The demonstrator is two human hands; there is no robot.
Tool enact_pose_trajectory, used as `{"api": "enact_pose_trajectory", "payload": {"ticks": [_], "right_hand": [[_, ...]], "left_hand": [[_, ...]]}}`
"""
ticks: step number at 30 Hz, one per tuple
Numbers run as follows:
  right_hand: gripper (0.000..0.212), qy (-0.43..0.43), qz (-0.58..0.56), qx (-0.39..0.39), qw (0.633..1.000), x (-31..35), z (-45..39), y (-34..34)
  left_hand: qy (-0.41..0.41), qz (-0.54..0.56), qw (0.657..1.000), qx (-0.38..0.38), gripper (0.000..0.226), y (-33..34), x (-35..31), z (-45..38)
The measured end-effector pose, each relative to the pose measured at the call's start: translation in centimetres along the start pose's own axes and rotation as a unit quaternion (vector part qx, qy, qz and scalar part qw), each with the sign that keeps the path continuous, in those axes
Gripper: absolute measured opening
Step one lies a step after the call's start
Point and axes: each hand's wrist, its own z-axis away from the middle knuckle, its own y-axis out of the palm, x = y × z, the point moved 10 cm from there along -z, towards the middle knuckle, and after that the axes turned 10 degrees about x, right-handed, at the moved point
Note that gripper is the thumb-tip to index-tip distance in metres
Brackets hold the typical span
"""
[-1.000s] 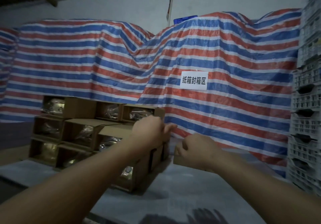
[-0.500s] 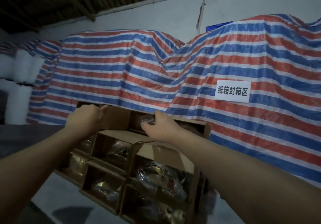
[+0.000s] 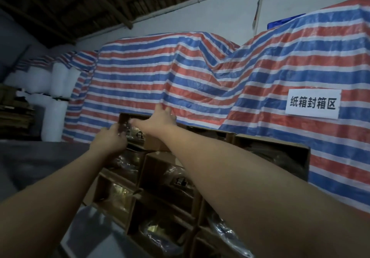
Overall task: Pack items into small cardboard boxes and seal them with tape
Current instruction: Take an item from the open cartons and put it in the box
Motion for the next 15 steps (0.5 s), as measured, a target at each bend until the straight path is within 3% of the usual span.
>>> {"api": "enact_pose_trajectory", "payload": {"ticks": [2,7,11,15], "right_hand": [[0.08,0.003,0.029,-0.005,1.0,0.4,-0.3,0.5],[0.016,0.017,0.026,-0.04,0.999,0.0,-1.1,0.5],[0.004,-0.016,0.015,-0.061,0.998,0.8,-0.8,-0.4],[0.005,-0.017,-0.022,-0.06,0.998,0.8,-0.4,-3.7]], "left_hand": [[0.001,-0.005,1.0,0.027,0.04,0.8,0.2,-0.7],[0.007,-0.046,0.996,0.074,0.046,1.7,1.1,-1.8],[0.031,-0.018,0.998,0.044,0.04,1.0,0.7,-1.6],[0.116,0.099,0.986,-0.065,0.017,-2.7,-2.6,0.5]]}}
